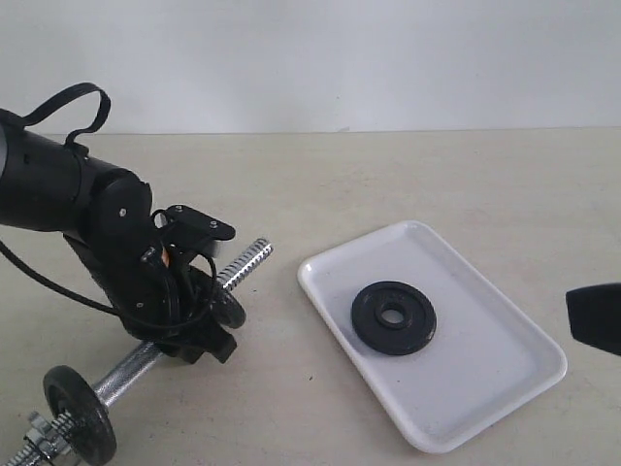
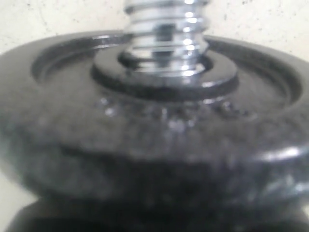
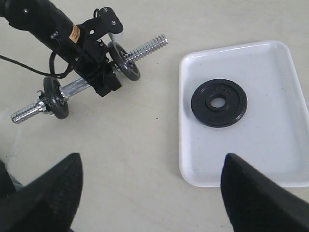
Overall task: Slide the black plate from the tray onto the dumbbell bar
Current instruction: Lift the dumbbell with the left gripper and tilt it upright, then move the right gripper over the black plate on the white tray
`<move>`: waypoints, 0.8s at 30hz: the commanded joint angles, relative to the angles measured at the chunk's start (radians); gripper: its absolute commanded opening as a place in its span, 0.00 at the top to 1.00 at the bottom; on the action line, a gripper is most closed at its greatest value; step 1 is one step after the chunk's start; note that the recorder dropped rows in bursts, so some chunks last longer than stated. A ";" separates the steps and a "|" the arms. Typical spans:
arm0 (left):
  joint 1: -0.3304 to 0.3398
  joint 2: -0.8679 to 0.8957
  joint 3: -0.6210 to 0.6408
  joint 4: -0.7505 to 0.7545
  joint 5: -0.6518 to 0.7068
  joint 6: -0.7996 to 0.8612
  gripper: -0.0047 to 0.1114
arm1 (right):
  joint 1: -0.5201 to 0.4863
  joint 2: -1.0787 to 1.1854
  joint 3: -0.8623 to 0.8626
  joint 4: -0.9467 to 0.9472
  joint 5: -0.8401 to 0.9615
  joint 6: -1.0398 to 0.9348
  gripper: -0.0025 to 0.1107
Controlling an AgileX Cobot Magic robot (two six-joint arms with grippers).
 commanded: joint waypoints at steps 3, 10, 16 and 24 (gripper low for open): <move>0.001 -0.195 0.001 -0.072 -0.023 0.069 0.92 | 0.000 0.000 0.065 -0.003 -0.041 -0.038 0.36; 0.001 -0.334 0.001 -0.084 0.039 0.124 0.92 | 0.000 0.000 0.179 0.002 -0.124 -0.038 0.36; -0.003 -0.357 0.028 -0.084 0.087 0.151 0.92 | 0.000 0.000 0.179 0.054 -0.138 -0.072 0.36; -0.006 -0.357 0.113 -0.189 0.086 0.251 0.92 | 0.000 0.000 0.179 0.056 -0.254 -0.072 0.39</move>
